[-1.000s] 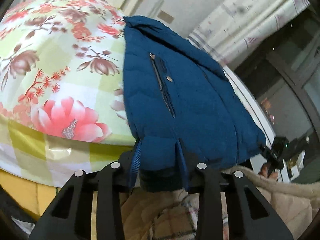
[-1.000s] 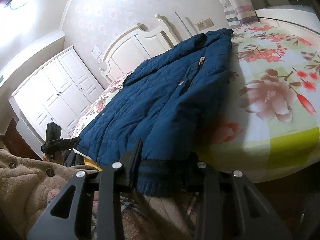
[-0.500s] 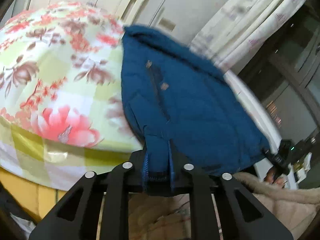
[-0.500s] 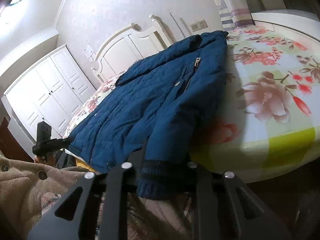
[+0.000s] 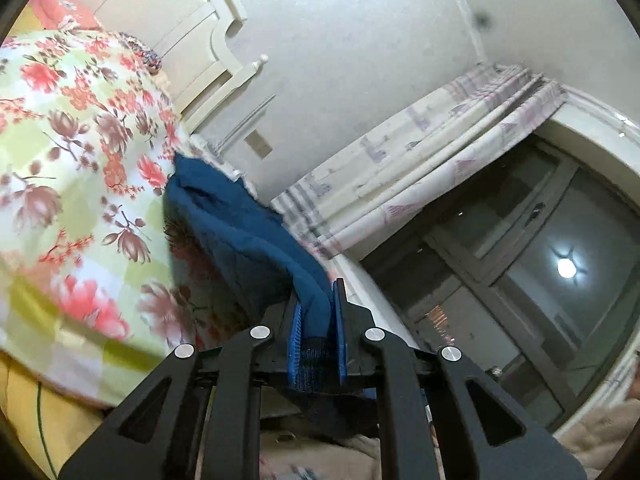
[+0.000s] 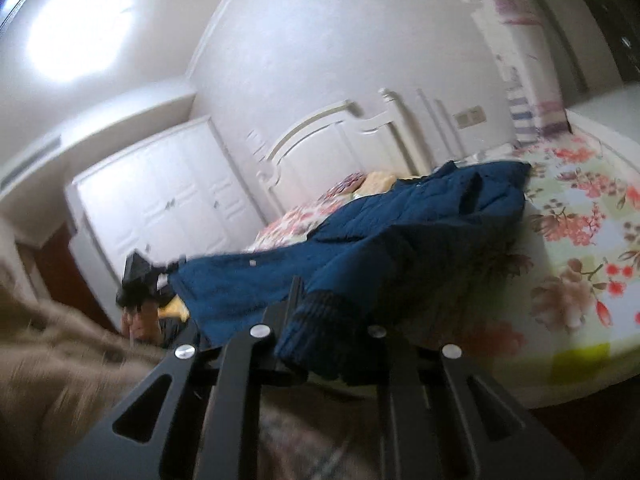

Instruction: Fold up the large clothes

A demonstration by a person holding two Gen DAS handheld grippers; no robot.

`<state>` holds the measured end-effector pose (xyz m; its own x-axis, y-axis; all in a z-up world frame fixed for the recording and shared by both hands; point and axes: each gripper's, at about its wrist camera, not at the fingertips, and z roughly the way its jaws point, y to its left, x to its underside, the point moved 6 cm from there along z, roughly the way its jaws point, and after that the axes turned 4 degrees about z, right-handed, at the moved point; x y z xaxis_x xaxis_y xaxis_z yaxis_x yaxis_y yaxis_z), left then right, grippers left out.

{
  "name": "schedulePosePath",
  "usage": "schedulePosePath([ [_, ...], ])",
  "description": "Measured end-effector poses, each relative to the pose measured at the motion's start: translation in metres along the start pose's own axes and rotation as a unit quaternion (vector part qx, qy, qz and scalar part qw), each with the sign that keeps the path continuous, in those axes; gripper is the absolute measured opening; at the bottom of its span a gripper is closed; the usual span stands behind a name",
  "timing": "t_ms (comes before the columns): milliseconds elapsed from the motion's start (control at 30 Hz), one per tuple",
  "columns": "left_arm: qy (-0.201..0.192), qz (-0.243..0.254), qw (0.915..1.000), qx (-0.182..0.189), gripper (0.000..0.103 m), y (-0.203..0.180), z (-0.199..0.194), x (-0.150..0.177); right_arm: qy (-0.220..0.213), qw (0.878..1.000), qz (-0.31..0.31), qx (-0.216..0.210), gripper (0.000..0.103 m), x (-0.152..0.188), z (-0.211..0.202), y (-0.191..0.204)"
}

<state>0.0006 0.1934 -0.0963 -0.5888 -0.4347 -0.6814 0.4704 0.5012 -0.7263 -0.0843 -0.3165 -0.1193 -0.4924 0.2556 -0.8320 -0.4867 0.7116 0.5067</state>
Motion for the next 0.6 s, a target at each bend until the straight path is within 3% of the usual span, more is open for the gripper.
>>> schedulePosePath([
  [133, -0.025, 0.032, 0.998, 0.049, 0.01, -0.033, -0.028, -0.002, -0.039, 0.998, -0.044, -0.034, 0.014, -0.019, -0.031, 0.036],
  [233, -0.027, 0.032, 0.9977, 0.053, 0.01, -0.036, -0.012, -0.022, -0.063, 0.997, -0.039, -0.023, 0.014, -0.048, -0.025, 0.033],
  [367, -0.003, -0.011, 0.9998, 0.018, 0.01, 0.007, 0.062, -0.068, -0.049, 0.998, 0.009, 0.044, 0.014, -0.1, 0.038, -0.009],
  [467, 0.024, -0.062, 0.9978, -0.005, 0.011, 0.048, 0.122, -0.099, -0.015, 0.989, 0.092, 0.116, 0.015, -0.134, 0.106, -0.073],
  [567, 0.056, -0.086, 0.9918, -0.077, 0.017, 0.095, 0.191, -0.121, 0.026, 0.969, 0.178, 0.17, 0.023, -0.145, 0.167, -0.144],
  [600, 0.077, -0.093, 0.9856, -0.118, 0.018, 0.118, 0.217, -0.124, 0.042, 0.963, 0.201, 0.176, 0.028, -0.143, 0.183, -0.166],
])
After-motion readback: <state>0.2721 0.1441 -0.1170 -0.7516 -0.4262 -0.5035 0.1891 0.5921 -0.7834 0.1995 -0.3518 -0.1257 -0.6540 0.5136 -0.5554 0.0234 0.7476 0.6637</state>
